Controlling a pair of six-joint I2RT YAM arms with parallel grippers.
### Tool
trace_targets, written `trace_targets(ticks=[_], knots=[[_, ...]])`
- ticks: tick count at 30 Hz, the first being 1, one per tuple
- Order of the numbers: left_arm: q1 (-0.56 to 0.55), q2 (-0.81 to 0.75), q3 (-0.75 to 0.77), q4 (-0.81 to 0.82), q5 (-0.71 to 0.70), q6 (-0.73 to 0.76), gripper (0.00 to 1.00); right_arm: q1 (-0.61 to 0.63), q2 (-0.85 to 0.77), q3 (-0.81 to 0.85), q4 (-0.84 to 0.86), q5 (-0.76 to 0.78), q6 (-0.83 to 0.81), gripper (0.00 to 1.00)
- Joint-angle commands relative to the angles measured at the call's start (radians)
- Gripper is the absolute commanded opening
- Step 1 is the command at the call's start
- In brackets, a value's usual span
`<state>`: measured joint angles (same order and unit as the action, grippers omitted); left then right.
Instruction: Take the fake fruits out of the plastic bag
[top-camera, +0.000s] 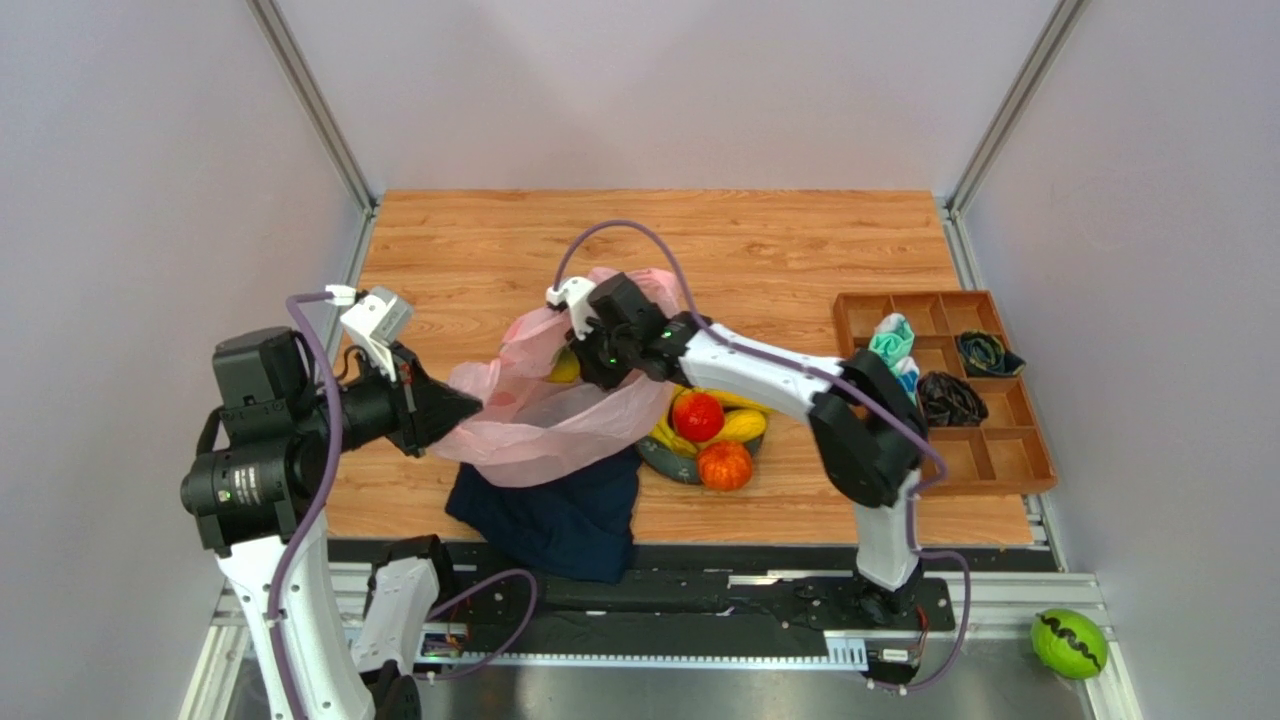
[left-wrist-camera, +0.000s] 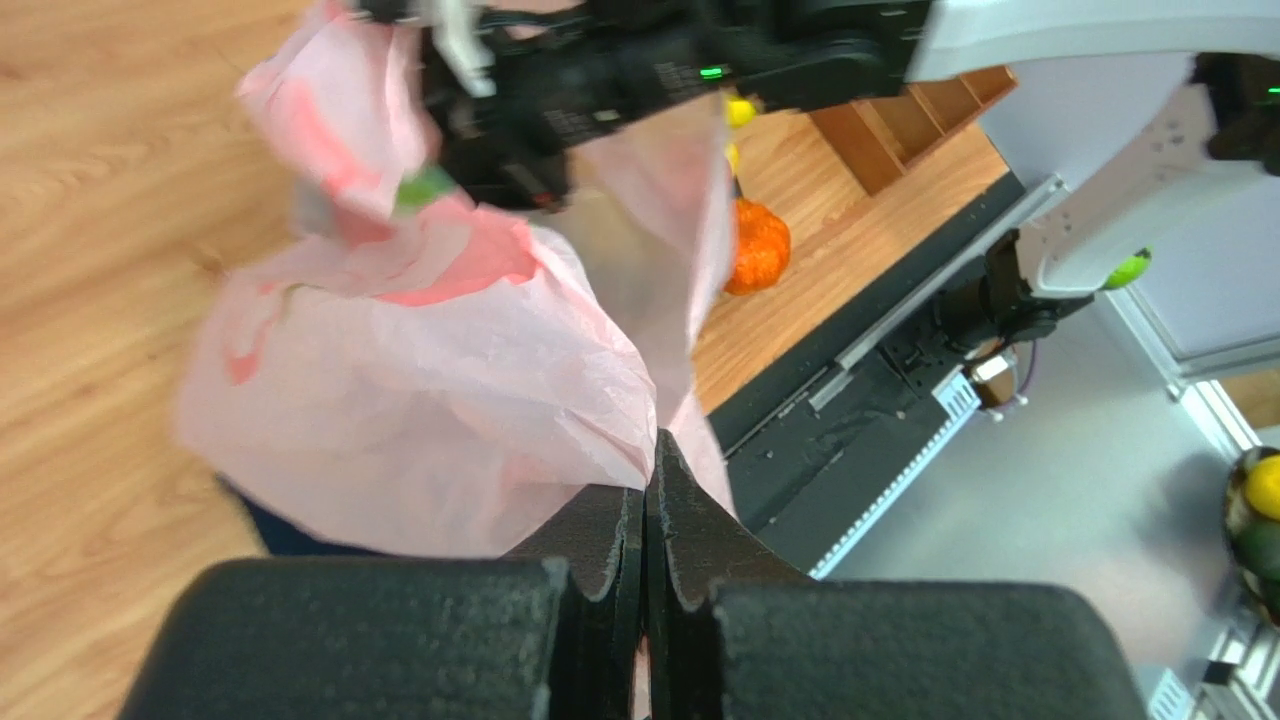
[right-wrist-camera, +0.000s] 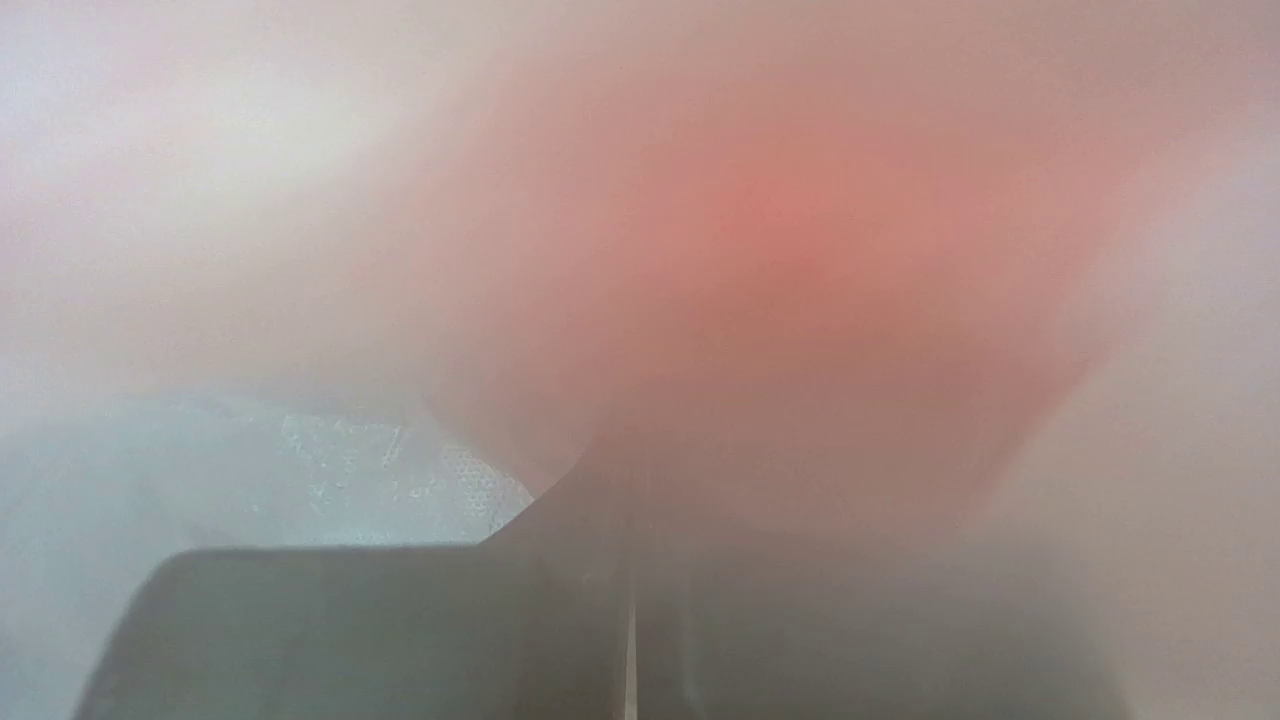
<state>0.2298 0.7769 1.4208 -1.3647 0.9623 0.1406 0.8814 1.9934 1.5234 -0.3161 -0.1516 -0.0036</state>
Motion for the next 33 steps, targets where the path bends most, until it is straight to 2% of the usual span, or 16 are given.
trace_targets(ticks=[1,4,5,6,7,8,9,11,15,25,33], knots=[[0.011,0.041,0.102,-0.113,0.012,0.037,0.0,0.016,-0.223,-0.109,-0.029,-0.064,-0.096,0.0],[0.011,0.038,0.005,-0.08,0.045,0.036,0.0,0.014,-0.202,-0.14,-0.035,-0.109,-0.136,0.0],[0.009,0.036,-0.04,-0.071,0.053,0.031,0.0,0.013,-0.159,-0.125,-0.047,-0.129,-0.147,0.06],[0.009,0.015,-0.153,-0.054,0.035,-0.019,0.0,0.013,-0.134,-0.114,-0.054,-0.137,-0.15,0.35],[0.009,0.004,-0.216,-0.036,0.02,-0.042,0.0,0.013,-0.108,-0.102,-0.057,-0.111,-0.136,0.53],[0.011,-0.005,-0.265,-0.03,0.029,-0.042,0.0,0.008,-0.07,-0.086,-0.06,-0.099,-0.062,0.68],[0.009,-0.03,-0.346,-0.021,0.042,-0.059,0.0,0.002,-0.003,-0.034,-0.07,-0.108,-0.03,0.78],[0.006,-0.062,-0.388,0.031,0.046,-0.097,0.0,-0.009,0.039,-0.006,-0.071,-0.163,0.054,0.86],[-0.061,-0.102,-0.419,0.039,0.038,-0.094,0.0,0.005,0.041,0.01,-0.037,-0.244,0.062,0.91],[-0.11,-0.125,-0.434,0.059,0.067,-0.102,0.0,0.005,0.137,0.176,-0.06,0.036,0.063,0.91],[-0.164,-0.103,-0.434,0.058,0.087,-0.098,0.0,0.008,0.275,0.27,0.026,0.202,0.119,0.93]])
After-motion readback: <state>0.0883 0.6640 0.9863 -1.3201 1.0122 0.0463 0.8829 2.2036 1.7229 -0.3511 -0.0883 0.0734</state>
